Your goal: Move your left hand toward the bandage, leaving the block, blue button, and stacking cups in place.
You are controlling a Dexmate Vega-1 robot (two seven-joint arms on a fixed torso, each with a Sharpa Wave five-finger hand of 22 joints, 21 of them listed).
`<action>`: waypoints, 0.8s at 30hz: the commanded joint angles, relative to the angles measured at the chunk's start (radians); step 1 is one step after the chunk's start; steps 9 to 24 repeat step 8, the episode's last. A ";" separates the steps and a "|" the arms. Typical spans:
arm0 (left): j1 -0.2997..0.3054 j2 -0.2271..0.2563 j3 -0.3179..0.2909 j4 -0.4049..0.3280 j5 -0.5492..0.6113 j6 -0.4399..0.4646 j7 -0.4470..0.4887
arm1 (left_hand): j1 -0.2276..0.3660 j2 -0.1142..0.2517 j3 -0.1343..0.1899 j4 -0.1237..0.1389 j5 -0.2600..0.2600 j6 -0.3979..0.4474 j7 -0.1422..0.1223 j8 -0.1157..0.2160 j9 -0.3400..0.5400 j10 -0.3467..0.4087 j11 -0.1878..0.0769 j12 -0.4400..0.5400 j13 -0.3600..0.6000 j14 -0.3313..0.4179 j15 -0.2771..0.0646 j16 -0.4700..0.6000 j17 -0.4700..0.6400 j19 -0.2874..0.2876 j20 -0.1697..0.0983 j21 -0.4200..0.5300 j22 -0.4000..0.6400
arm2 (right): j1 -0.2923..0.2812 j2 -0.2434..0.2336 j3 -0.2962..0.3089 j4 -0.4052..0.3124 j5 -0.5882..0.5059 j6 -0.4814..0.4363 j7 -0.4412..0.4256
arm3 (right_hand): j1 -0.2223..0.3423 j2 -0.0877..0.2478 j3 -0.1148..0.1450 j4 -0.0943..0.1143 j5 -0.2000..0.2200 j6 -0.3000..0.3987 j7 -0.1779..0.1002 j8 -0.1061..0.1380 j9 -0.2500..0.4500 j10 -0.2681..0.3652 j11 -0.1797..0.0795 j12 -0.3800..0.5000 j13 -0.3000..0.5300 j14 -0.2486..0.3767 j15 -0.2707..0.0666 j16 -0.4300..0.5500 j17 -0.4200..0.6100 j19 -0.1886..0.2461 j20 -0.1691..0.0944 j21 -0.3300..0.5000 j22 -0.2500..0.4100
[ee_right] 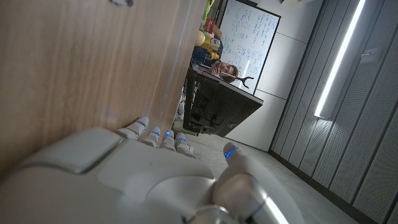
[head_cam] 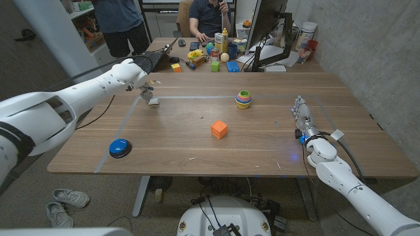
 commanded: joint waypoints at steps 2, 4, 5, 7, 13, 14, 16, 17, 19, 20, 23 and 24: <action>-0.012 -0.014 0.015 0.025 0.000 -0.003 0.010 | 0.013 0.003 0.006 -0.006 -0.003 -0.125 -0.004 0.006 0.002 -0.078 0.001 -0.001 0.004 -0.053 -0.037 -0.001 0.003 -0.007 0.003 -0.001 0.005 | 0.007 0.001 0.000 0.013 0.000 0.003 0.005 | 0.001 0.127 -0.004 0.002 -0.001 0.005 0.002 0.002 0.005 0.001 0.000 0.006 0.004 -0.045 -0.017 0.005 0.002 0.004 -0.078 0.006 0.004; -0.012 -0.014 0.018 0.024 0.001 -0.001 0.010 | 0.014 0.004 0.007 -0.006 -0.004 -0.124 -0.004 0.007 0.003 -0.078 0.000 -0.001 0.004 -0.053 -0.039 0.000 0.004 -0.008 0.002 -0.001 0.005 | 0.008 0.002 0.000 0.015 0.000 0.005 0.007 | 0.001 0.127 -0.004 0.001 -0.001 0.005 0.002 0.002 0.005 0.001 0.000 0.007 0.004 -0.044 -0.017 0.005 0.002 0.004 -0.078 0.006 0.004; -0.013 -0.014 0.017 0.026 -0.003 -0.003 0.009 | 0.014 0.005 0.007 -0.006 -0.004 -0.124 -0.004 0.007 0.003 -0.077 0.001 0.000 0.005 -0.053 -0.038 0.000 0.004 -0.007 0.001 -0.001 0.006 | 0.008 0.001 0.000 0.012 0.002 0.000 0.003 | 0.001 0.127 -0.004 0.001 -0.001 0.005 0.002 0.002 0.005 0.001 0.001 0.007 0.004 -0.045 -0.018 0.005 0.002 0.004 -0.079 0.005 0.004; -0.014 -0.013 0.020 0.023 0.001 -0.001 0.009 | 0.015 0.005 0.008 -0.005 -0.005 -0.124 -0.004 0.008 0.003 -0.077 0.001 0.000 0.005 -0.054 -0.038 0.000 0.004 -0.008 0.000 0.000 0.006 | 0.008 0.002 -0.001 0.015 0.000 0.005 0.007 | 0.001 0.127 -0.004 0.001 -0.001 0.005 0.002 0.002 0.005 0.002 0.000 0.006 0.004 -0.044 -0.018 0.004 0.002 0.005 -0.078 0.006 0.004; -0.013 -0.012 0.020 0.023 -0.001 0.000 0.009 | 0.015 0.006 0.008 -0.005 -0.005 -0.123 -0.004 0.008 0.003 -0.076 0.002 0.000 0.005 -0.053 -0.037 0.000 0.004 -0.008 0.000 -0.001 0.006 | 0.008 0.002 -0.001 0.014 0.000 0.004 0.006 | 0.001 0.127 -0.004 0.001 -0.001 0.005 0.002 0.002 0.005 0.002 0.000 0.006 0.004 -0.045 -0.018 0.004 0.002 0.004 -0.078 0.005 0.004; -0.013 -0.012 0.020 0.023 -0.001 0.000 0.009 | 0.015 0.006 0.008 -0.005 -0.005 -0.123 -0.004 0.008 0.003 -0.076 0.002 0.000 0.005 -0.053 -0.037 0.000 0.004 -0.008 0.000 -0.001 0.006 | 0.008 0.002 -0.001 0.014 0.000 0.004 0.006 | 0.001 0.127 -0.004 0.001 -0.001 0.005 0.002 0.002 0.005 0.002 0.000 0.006 0.004 -0.045 -0.018 0.004 0.002 0.004 -0.078 0.005 0.004; -0.013 -0.012 0.020 0.023 -0.001 0.000 0.009 | 0.015 0.006 0.008 -0.005 -0.005 -0.123 -0.004 0.008 0.003 -0.076 0.002 0.000 0.005 -0.053 -0.037 0.000 0.004 -0.008 0.000 -0.001 0.006 | 0.008 0.002 -0.001 0.014 0.000 0.004 0.006 | 0.001 0.127 -0.004 0.001 -0.001 0.005 0.002 0.002 0.005 0.002 0.000 0.006 0.004 -0.045 -0.018 0.004 0.002 0.004 -0.078 0.005 0.004; -0.013 -0.012 0.020 0.023 -0.001 0.000 0.009 | 0.015 0.006 0.008 -0.005 -0.005 -0.123 -0.004 0.008 0.003 -0.076 0.002 0.000 0.005 -0.053 -0.037 0.000 0.004 -0.008 0.000 -0.001 0.006 | 0.008 0.002 -0.001 0.014 0.000 0.004 0.006 | 0.001 0.127 -0.004 0.001 -0.001 0.005 0.002 0.002 0.005 0.002 0.000 0.006 0.004 -0.045 -0.018 0.004 0.002 0.004 -0.078 0.005 0.004; -0.013 -0.012 0.020 0.023 -0.001 0.000 0.009 | 0.015 0.006 0.008 -0.005 -0.005 -0.123 -0.004 0.008 0.003 -0.076 0.002 0.000 0.005 -0.053 -0.037 0.000 0.004 -0.008 0.000 -0.001 0.006 | 0.008 0.002 -0.001 0.014 0.000 0.004 0.006 | 0.001 0.127 -0.004 0.001 -0.001 0.005 0.002 0.002 0.005 0.002 0.000 0.006 0.004 -0.045 -0.018 0.004 0.002 0.004 -0.078 0.005 0.004; -0.013 -0.012 0.020 0.023 -0.001 0.000 0.009 | 0.015 0.006 0.008 -0.005 -0.005 -0.123 -0.004 0.008 0.003 -0.076 0.002 0.000 0.005 -0.053 -0.037 0.000 0.004 -0.008 0.000 -0.001 0.006 | 0.008 0.002 -0.001 0.014 0.000 0.004 0.006 | 0.001 0.127 -0.004 0.001 -0.001 0.005 0.002 0.002 0.005 0.002 0.000 0.006 0.004 -0.045 -0.018 0.004 0.002 0.004 -0.078 0.005 0.004; -0.013 -0.012 0.020 0.023 -0.001 0.000 0.009 | 0.015 0.006 0.008 -0.005 -0.005 -0.123 -0.004 0.008 0.003 -0.076 0.002 0.000 0.005 -0.053 -0.037 0.000 0.004 -0.008 0.000 -0.001 0.006 | 0.008 0.002 -0.001 0.014 0.000 0.004 0.006 | 0.001 0.127 -0.004 0.001 -0.001 0.005 0.002 0.002 0.005 0.002 0.000 0.006 0.004 -0.045 -0.018 0.004 0.002 0.004 -0.078 0.005 0.004; -0.013 -0.012 0.020 0.023 -0.001 0.000 0.009 | 0.015 0.006 0.008 -0.005 -0.005 -0.123 -0.004 0.008 0.003 -0.076 0.002 0.000 0.005 -0.053 -0.037 0.000 0.004 -0.008 0.000 -0.001 0.006 | 0.008 0.002 -0.001 0.014 0.000 0.004 0.006 | 0.001 0.127 -0.004 0.001 -0.001 0.005 0.002 0.002 0.005 0.002 0.000 0.006 0.004 -0.045 -0.018 0.004 0.002 0.004 -0.078 0.005 0.004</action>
